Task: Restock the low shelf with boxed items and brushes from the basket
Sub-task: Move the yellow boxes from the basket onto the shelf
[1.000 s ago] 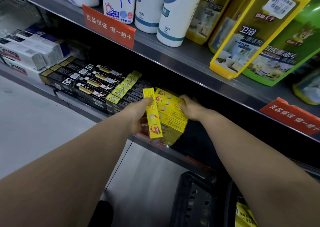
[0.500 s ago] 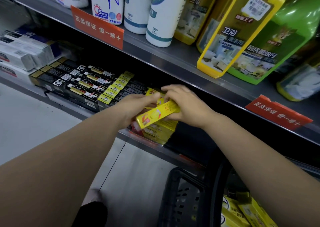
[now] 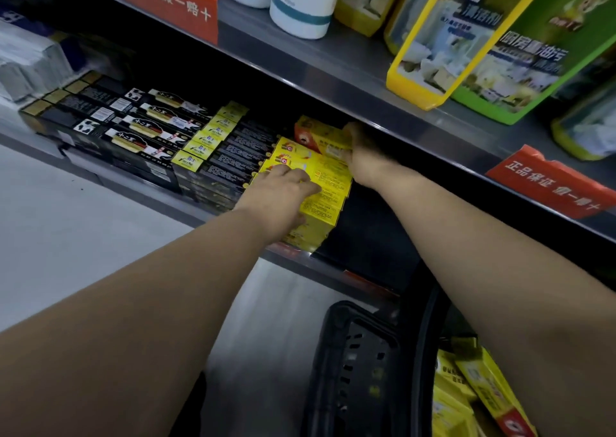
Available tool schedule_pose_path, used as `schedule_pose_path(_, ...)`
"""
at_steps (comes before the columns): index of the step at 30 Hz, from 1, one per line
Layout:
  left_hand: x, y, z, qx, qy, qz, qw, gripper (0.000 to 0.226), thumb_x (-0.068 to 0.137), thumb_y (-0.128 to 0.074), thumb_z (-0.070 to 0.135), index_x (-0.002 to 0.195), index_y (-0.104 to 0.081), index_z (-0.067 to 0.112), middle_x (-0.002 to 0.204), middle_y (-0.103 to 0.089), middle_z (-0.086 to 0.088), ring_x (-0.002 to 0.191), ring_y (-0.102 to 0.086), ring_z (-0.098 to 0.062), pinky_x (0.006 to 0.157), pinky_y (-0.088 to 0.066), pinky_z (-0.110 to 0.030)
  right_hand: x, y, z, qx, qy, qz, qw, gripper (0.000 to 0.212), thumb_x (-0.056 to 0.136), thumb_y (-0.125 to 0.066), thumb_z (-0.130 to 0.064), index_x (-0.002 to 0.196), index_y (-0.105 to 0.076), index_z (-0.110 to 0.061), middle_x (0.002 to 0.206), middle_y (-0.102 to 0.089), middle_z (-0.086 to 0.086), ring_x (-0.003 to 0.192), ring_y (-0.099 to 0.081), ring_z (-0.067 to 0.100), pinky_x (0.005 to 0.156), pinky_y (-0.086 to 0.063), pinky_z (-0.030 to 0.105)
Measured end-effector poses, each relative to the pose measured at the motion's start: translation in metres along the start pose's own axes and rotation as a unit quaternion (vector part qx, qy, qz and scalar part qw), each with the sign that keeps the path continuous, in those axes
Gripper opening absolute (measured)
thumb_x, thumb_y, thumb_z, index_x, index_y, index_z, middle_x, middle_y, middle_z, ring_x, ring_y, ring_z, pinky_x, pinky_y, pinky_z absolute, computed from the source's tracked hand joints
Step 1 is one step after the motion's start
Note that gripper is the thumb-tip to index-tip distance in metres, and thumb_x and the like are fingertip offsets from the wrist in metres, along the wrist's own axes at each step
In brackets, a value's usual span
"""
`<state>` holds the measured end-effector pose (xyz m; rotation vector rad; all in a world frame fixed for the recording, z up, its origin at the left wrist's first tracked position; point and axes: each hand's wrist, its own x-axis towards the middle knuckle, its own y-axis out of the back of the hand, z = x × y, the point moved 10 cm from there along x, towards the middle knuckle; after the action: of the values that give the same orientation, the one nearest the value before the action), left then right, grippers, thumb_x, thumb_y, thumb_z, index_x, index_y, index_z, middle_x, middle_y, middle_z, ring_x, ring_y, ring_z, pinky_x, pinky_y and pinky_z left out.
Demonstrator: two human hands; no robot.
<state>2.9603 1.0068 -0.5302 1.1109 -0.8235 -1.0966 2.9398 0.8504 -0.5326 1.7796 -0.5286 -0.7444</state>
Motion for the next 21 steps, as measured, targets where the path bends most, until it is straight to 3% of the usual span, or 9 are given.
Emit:
schedule_pose_path(4,0.001,-0.008,-0.006,0.032,0.000,-0.002,0.999,0.053,0.090,-0.061,0.017,0.139,-0.043,0.026,0.141,-0.044,0.001,0.126,-0.037,-0.025,0.101,-0.040,-0.042,0.019,-0.032,-0.005,0.016,0.012,-0.067,0.998,0.047,0.101,-0.036,-0.024,0.147,-0.024,-0.023,0.150,-0.025,0.017,0.131,-0.037,0.032,0.099,-0.035,0.029)
schedule_pose_path(7,0.004,-0.008,-0.009,0.028,0.000,0.002,1.000,0.049,0.091,-0.061,0.018,0.137,-0.046,0.025,0.140,-0.046,0.001,0.125,-0.039,-0.024,0.099,-0.041,-0.042,0.022,-0.040,-0.002,0.006,0.009,-0.088,0.996,0.049,0.103,-0.032,-0.028,0.150,-0.018,-0.027,0.156,-0.012,0.016,0.137,-0.031,0.033,0.104,-0.033,0.029)
schedule_pose_path(12,0.003,-0.005,-0.007,-0.017,0.014,-0.015,1.000,0.050,0.091,-0.060,0.019,0.138,-0.045,0.024,0.141,-0.045,0.000,0.128,-0.037,-0.024,0.101,-0.040,-0.042,0.001,-0.028,-0.005,-0.011,0.014,-0.089,0.996,0.061,0.100,-0.041,-0.030,0.151,-0.009,-0.020,0.157,-0.014,0.014,0.140,-0.028,0.030,0.109,-0.028,0.030)
schedule_pose_path(14,0.000,0.004,-0.001,-0.063,0.024,-0.027,0.997,0.048,0.092,-0.059,0.023,0.137,-0.045,0.024,0.141,-0.045,0.000,0.129,-0.038,-0.023,0.102,-0.040,-0.041,-0.022,-0.010,-0.014,-0.013,0.036,-0.070,0.997,0.060,0.096,-0.050,-0.028,0.148,-0.022,-0.016,0.152,-0.029,0.013,0.134,-0.037,0.028,0.103,-0.033,0.027)
schedule_pose_path(17,-0.007,0.031,0.016,-0.124,0.027,-0.013,0.992,0.038,0.093,-0.056,0.028,0.131,-0.052,0.025,0.136,-0.051,0.000,0.120,-0.050,-0.021,0.095,-0.045,-0.038,-0.074,0.027,-0.023,0.047,0.093,-0.036,0.994,0.035,0.090,-0.060,-0.022,0.125,-0.054,-0.017,0.131,-0.052,0.007,0.116,-0.051,0.021,0.093,-0.039,0.025)
schedule_pose_path(21,-0.024,0.070,0.074,-0.204,-0.015,0.033,0.978,0.023,0.090,-0.059,0.022,0.113,-0.064,0.021,0.111,-0.065,0.005,0.102,-0.058,-0.013,0.077,-0.038,-0.016,-0.161,0.074,0.009,0.162,0.094,0.007,0.982,0.016,0.084,-0.066,-0.009,0.097,-0.065,-0.018,0.097,-0.066,0.000,0.089,-0.061,0.013,0.070,-0.042,0.006)
